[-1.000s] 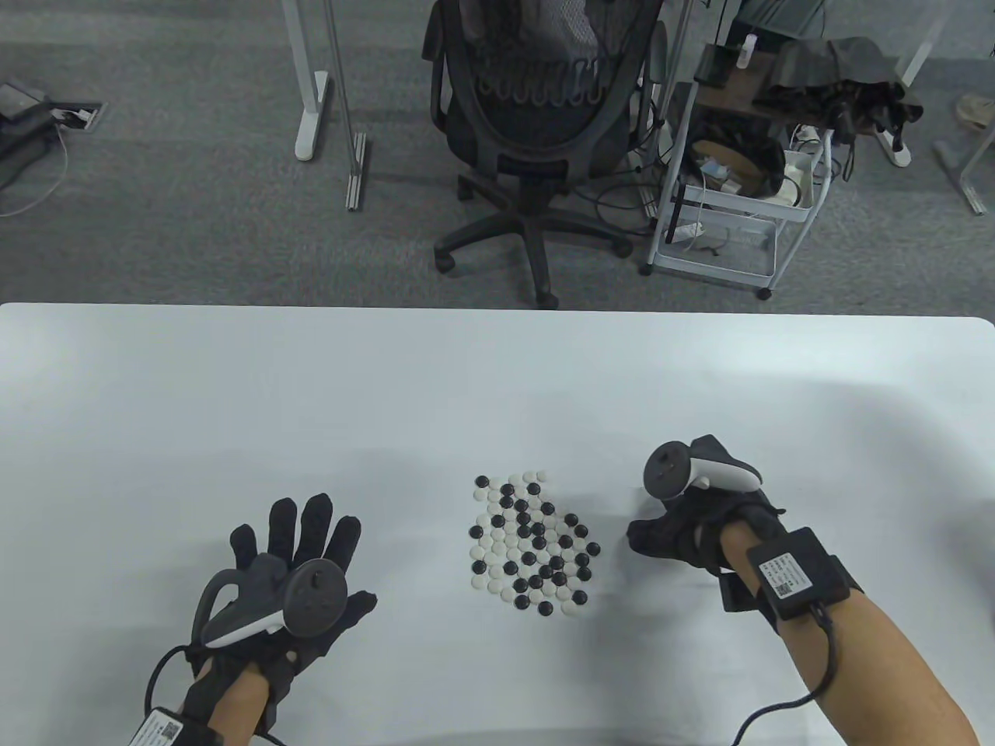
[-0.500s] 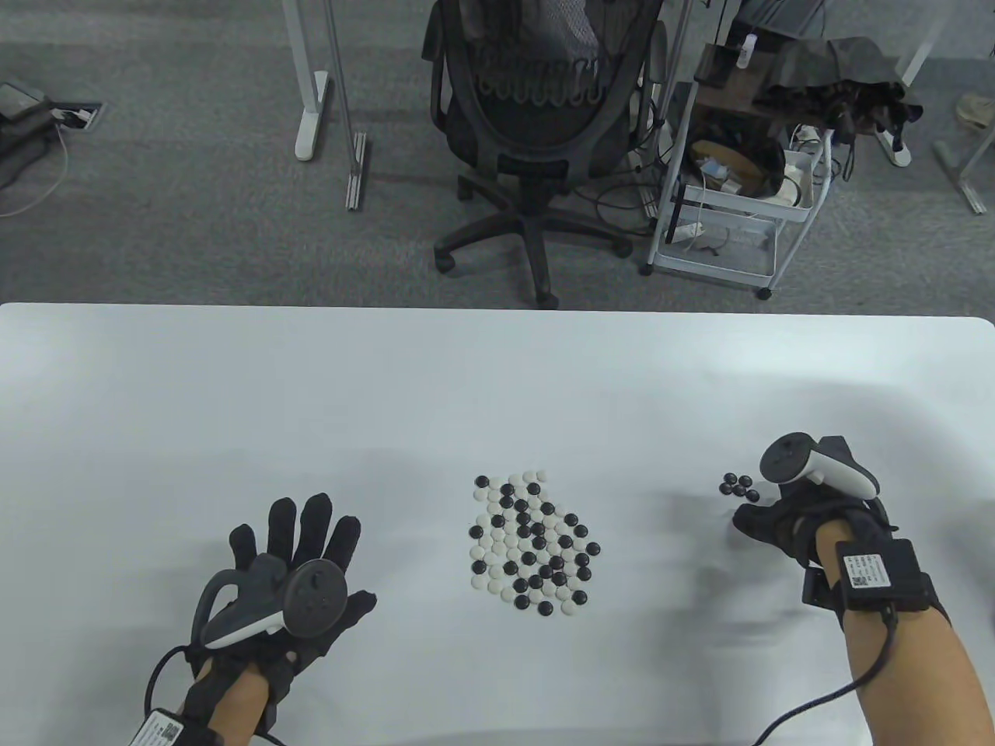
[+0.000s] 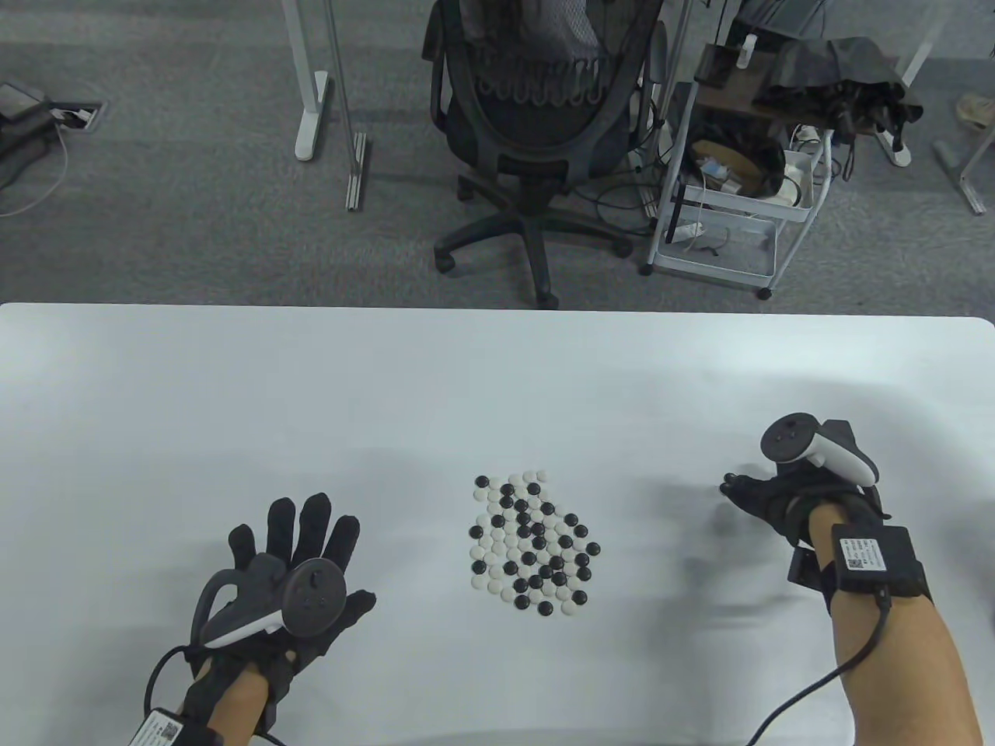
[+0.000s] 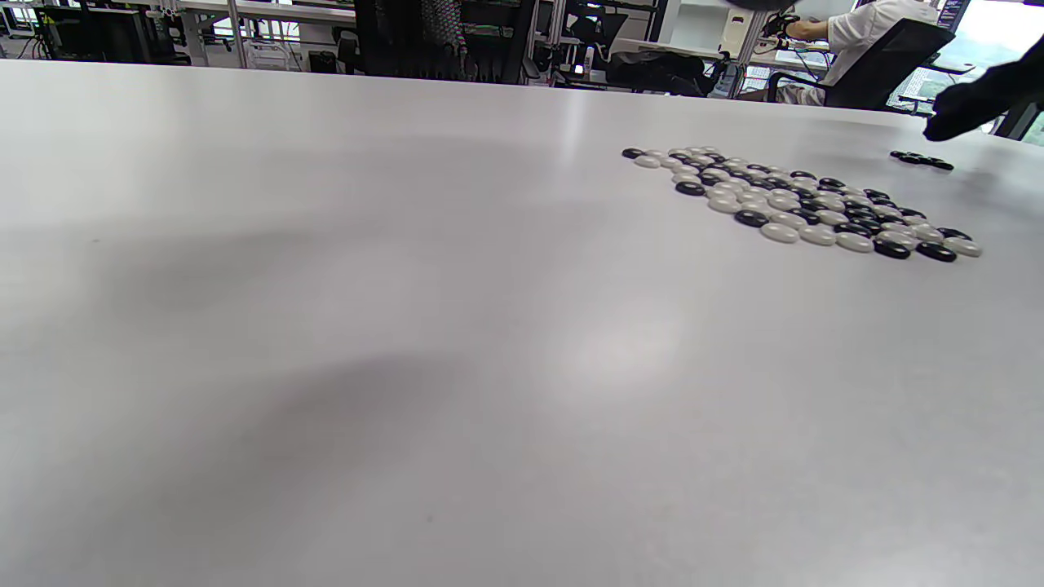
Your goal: Go stone sorting task
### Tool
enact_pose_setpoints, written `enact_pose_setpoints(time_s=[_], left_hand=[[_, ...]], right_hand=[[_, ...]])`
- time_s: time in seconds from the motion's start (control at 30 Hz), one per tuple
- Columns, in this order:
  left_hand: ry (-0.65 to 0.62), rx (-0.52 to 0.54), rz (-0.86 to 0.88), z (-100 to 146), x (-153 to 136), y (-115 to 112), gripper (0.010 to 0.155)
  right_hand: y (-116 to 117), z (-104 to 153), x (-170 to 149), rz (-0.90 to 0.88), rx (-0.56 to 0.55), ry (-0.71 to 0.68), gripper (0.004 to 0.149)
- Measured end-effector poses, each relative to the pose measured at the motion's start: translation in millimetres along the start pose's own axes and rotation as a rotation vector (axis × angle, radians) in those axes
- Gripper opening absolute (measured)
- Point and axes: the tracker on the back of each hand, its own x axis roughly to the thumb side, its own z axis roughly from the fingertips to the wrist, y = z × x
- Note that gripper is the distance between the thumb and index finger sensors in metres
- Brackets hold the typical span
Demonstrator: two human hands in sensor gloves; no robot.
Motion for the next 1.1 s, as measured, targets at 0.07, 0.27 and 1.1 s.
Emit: enact_pose_setpoints(time_s=[0.07, 0.27, 1.1], left_hand=[[0.001, -0.007, -0.001, -1.1, -0.1, -0.9, 0.081], [-0.001, -0.01, -0.003, -1.4, 0.7, -1.3, 0.081], [-0.002, -0.003, 0.007, -0.6, -1.3, -1.5, 0.081]], right_hand=[[-3.1, 6.8, 18.5, -0.002, 0.02, -0.055, 0.065], [20.5, 15.4, 85.2, 0.127, 0.156, -0.223, 0.063], [66.8, 9.5, 71.3, 0.339, 0.244, -0.154, 0.062]])
